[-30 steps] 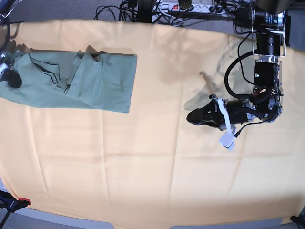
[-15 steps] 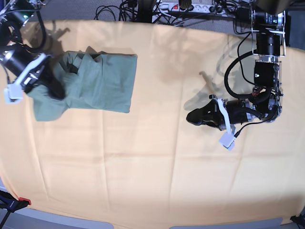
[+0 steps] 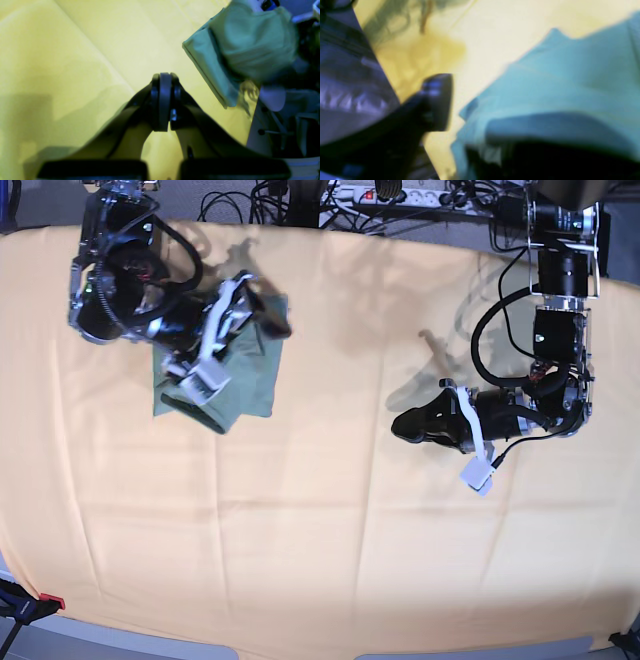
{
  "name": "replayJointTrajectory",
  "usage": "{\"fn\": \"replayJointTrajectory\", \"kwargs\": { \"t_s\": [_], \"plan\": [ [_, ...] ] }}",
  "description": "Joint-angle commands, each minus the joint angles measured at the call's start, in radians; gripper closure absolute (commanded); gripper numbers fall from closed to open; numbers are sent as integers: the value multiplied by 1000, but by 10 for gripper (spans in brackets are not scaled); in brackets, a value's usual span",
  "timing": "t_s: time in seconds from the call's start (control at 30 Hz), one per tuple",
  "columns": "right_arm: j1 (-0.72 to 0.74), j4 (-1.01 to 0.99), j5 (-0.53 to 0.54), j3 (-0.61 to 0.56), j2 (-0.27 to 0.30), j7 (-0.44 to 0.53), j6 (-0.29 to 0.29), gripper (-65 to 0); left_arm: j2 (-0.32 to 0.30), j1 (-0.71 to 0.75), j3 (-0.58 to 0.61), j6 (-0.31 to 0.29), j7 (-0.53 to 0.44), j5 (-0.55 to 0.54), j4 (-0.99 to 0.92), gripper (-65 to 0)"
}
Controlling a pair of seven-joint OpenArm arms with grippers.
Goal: Fold the T-shirt properly
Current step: 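Lift the collar end with the right gripper and fold it over, then grasp the folded bundle with the left gripper and pull it toward the right gripper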
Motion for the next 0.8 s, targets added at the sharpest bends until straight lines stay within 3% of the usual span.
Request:
{"fn": "replayJointTrajectory", "kwargs": {
  "t_s": [0.0,0.13,0.27,0.4,0.5,0.77],
  "plan": [
    [13,18,29,-20,6,37,2,-463,-11,-23,-4,-6,-22,-28,18,0],
    [37,42,84,-98,6,37,2,-463,-11,-23,-4,-6,-22,-27,18,0],
    [77,62,-21,-135,6,34,2,-463,-11,-23,-4,-6,-22,-27,18,0],
    [106,62,-34,-140,12,35,2,-457,-11,-23,-4,-6,-22,-27,18,0],
    [128,62,-11,-140,14,37,2,-418,-10,-23,-4,-6,-22,-27,18,0],
    [111,11,-32,-140,14,42,2,-417,-10,-20,-4,-6,-22,-20,18,0]
  ]
}}
